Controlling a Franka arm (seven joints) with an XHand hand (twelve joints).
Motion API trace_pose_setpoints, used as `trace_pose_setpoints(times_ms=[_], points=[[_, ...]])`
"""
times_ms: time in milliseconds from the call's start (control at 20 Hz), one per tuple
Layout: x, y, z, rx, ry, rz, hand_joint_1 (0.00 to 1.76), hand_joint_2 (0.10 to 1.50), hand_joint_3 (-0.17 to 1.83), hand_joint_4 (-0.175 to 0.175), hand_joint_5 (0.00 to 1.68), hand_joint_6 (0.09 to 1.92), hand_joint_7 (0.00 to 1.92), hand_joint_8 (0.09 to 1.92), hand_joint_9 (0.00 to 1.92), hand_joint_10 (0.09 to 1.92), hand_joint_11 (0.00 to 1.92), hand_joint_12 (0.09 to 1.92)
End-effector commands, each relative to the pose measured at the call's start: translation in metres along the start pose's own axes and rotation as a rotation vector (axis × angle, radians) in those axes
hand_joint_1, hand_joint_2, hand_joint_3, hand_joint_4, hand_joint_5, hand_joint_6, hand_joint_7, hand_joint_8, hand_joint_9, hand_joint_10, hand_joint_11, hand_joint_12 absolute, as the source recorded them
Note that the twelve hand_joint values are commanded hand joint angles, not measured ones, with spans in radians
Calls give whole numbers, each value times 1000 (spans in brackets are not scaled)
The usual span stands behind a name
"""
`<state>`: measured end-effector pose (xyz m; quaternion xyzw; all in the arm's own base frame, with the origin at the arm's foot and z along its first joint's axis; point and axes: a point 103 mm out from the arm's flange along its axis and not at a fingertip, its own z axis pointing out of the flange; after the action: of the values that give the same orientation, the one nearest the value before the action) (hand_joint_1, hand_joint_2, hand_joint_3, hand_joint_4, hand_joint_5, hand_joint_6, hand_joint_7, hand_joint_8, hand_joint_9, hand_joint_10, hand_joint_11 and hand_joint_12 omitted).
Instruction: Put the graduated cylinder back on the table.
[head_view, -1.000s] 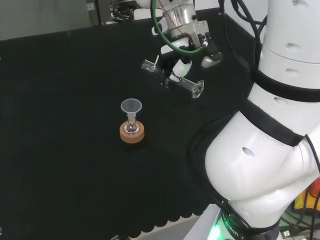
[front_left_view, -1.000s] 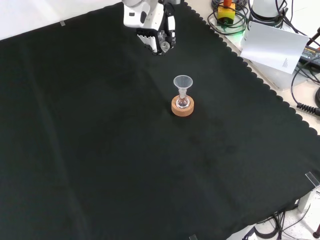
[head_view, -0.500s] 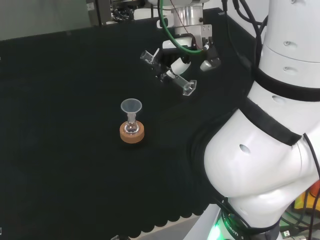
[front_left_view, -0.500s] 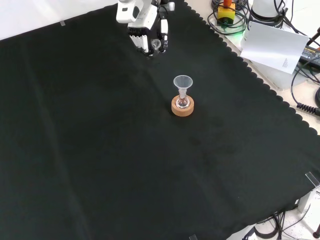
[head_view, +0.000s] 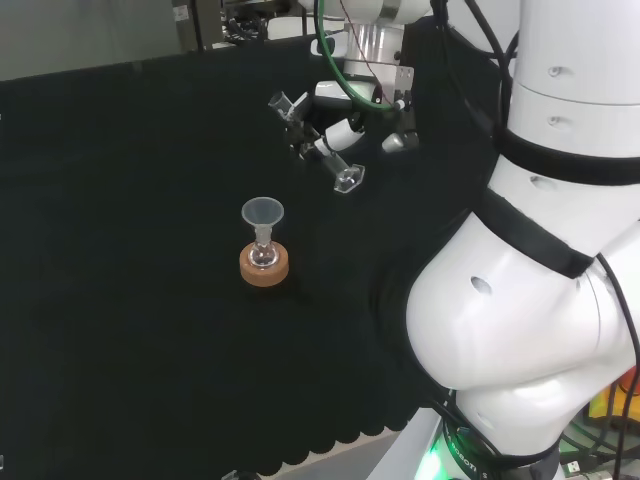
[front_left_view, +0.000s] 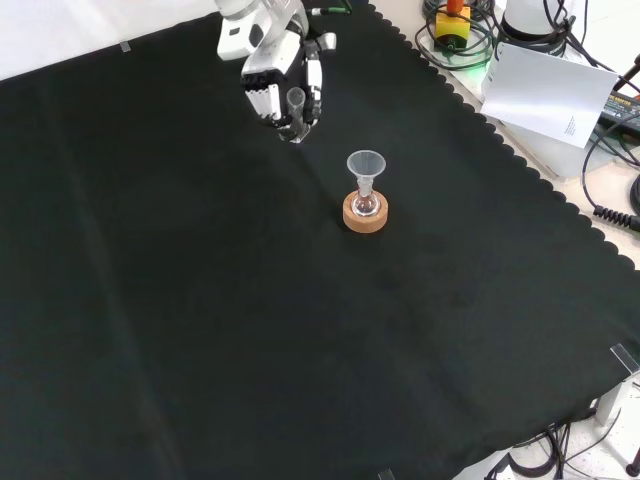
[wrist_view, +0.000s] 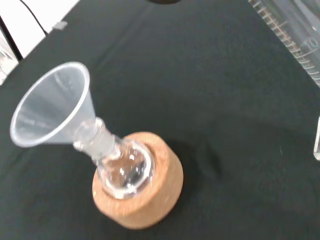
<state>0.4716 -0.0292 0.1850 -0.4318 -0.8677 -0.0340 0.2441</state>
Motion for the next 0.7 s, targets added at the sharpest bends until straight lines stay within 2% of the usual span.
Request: trace_pose_setpoints(times_ms=[50,700], points=[[-19,32,6,-103,40,-62,1097,1186,-128,-33,979,1037,1339,182,1472,87,1371,680],[-45,69,30,-229,152,-92,1097,1187,-131,-35,980,1035,1327,177,1460,87,1357,682]])
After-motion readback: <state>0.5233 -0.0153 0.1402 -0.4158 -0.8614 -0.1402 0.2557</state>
